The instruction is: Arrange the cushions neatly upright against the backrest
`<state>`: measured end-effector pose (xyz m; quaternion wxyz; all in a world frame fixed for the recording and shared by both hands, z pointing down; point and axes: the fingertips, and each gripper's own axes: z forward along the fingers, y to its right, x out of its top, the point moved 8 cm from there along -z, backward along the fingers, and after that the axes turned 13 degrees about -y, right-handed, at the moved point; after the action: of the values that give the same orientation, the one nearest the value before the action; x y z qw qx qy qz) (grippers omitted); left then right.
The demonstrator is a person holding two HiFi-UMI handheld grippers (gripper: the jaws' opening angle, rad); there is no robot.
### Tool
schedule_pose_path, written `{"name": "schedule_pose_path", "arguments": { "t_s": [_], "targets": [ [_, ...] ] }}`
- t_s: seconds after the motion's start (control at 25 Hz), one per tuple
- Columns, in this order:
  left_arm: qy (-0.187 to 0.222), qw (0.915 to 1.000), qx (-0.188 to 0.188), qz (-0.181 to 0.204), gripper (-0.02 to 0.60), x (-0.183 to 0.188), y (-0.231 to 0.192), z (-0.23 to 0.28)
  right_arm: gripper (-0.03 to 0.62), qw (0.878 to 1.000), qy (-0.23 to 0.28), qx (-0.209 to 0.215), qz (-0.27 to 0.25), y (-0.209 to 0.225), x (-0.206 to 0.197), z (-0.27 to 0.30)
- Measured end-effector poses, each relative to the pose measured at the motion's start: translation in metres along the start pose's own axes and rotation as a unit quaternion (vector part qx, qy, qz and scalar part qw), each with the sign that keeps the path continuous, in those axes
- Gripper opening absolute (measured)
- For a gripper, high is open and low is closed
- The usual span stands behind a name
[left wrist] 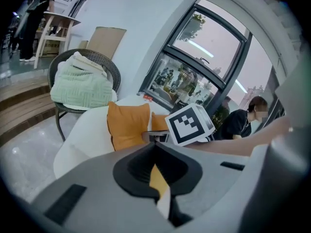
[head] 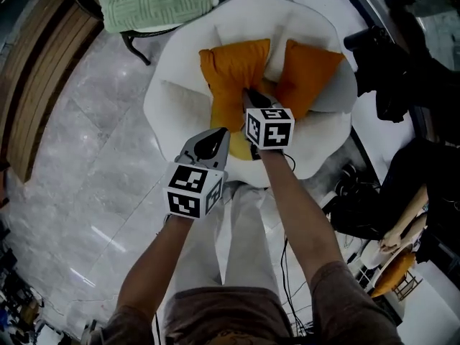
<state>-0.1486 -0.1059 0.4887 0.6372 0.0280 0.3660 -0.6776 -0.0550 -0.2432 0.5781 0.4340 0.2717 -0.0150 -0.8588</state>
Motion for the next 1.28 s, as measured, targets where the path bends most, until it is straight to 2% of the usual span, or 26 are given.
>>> {"name": "schedule_pose_path", "arguments": {
  "t_s": [0.2,0.56,1.12,1.28],
  "targets": [
    [0.005,0.9999,-0.004,0.013,0.005,0.015,0.015,0.005,0.025,0.999,0.024,0.002,0.035,0.021,0.013,-0.016],
    [-0.014,0.9999,-0.002,0.001,0.005,-0.003,0.024,0.023,0.023,0.995,0.041,0.018,0.084,0.049,0.009,-0.004],
    [-0.027,0.9988,0.015,-0.039,0.005,-0.041,0.008,0.058,0.023,0.996,0.040,0.029,0.070,0.075,-0.002,0.061],
    [-0.029,0.9984,0.017,-0.047,0.005,-0.050,0.004,0.065,0.026,0.995,0.040,0.033,0.090,0.084,-0.004,0.076]
  ]
}}
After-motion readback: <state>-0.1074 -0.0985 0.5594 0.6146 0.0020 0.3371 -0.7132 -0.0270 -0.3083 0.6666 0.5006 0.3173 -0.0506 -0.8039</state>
